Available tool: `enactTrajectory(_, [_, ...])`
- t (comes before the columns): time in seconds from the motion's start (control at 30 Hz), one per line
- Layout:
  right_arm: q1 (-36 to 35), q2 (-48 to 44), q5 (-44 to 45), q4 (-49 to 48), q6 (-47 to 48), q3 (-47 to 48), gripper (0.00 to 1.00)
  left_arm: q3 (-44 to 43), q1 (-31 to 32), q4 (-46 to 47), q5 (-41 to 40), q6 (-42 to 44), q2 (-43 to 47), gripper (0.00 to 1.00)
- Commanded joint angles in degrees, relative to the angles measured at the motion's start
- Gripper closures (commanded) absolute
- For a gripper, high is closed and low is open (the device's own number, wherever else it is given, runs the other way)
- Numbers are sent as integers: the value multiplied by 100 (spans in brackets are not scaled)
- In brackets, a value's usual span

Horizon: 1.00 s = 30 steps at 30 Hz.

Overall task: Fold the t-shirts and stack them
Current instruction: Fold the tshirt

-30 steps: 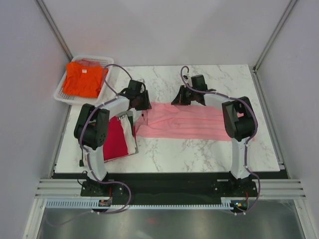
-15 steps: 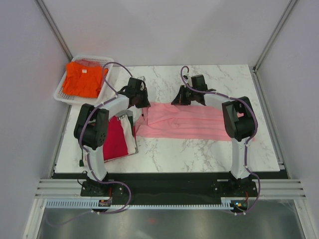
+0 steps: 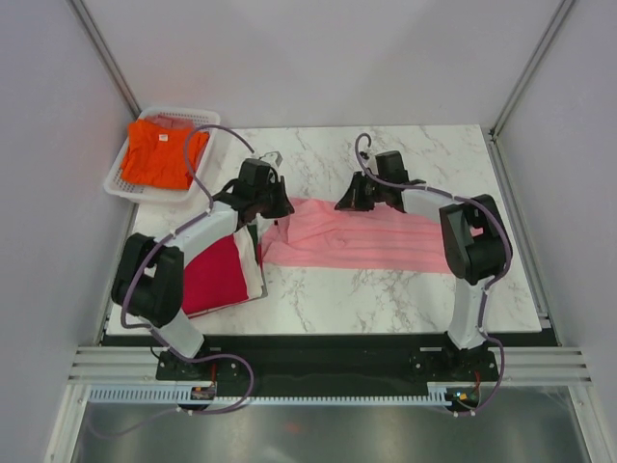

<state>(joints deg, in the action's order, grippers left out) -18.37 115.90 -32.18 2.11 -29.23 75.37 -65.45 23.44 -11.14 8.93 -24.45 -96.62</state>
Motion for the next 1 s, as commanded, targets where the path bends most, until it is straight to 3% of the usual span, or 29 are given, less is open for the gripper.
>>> enactTrajectory(0.0, [-9,-629,-51,-369,-3,-294,100,366,178,191,-128,80,564,98])
enactTrajectory(0.63, [-17,-2026,37,-844,-91,-2315,92,1807,1066,349,-225,124,1742,98])
enactTrajectory(0.7, [-18,-2123,81,-852,-39,-2448,87,1860,1092,349,-199,186,1804,98])
enactTrajectory(0.97, [-18,-2396,-16,-1002,-30,-3116,88,2115,1119,384,74,274,1699,98])
